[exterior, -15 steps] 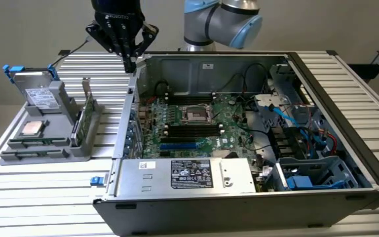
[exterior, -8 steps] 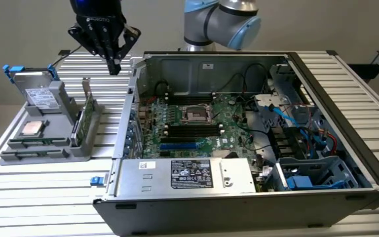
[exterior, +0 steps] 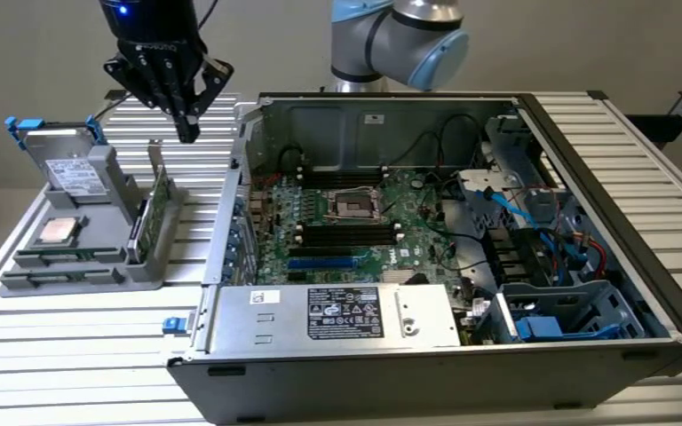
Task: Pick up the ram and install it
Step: 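Reach for the ram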
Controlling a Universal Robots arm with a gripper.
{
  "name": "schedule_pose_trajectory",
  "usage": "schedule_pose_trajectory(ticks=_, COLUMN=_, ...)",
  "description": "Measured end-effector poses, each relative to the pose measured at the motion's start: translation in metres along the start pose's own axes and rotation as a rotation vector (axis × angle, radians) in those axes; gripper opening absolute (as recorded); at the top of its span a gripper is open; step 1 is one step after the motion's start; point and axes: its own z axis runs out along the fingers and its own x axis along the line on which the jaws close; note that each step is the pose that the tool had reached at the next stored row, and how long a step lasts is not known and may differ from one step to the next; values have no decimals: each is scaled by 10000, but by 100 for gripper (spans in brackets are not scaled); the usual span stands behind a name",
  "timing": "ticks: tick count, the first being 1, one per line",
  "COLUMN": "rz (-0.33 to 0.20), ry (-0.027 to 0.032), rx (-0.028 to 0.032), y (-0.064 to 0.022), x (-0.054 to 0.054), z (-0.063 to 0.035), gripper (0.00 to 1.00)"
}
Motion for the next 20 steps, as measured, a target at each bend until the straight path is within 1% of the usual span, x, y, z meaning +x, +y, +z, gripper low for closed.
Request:
schedule_pose_trajectory(ticks=5, rz=-170, ry=64, rx=16, y=-24, x=92, z=86, gripper=10)
schedule_pose_trajectory(ticks=8, rz=-307, ry=82, rx=22, y=-39, x=153, z=139, gripper=10)
schedule_pose_trajectory(ticks=16, rz=-420, ry=91, rx=25, y=-114, x=479, z=255, gripper=10)
schedule_pose_trajectory(ticks=20, rz=-486, ry=93, rx=25, y=-149, x=632, z=298, gripper=10)
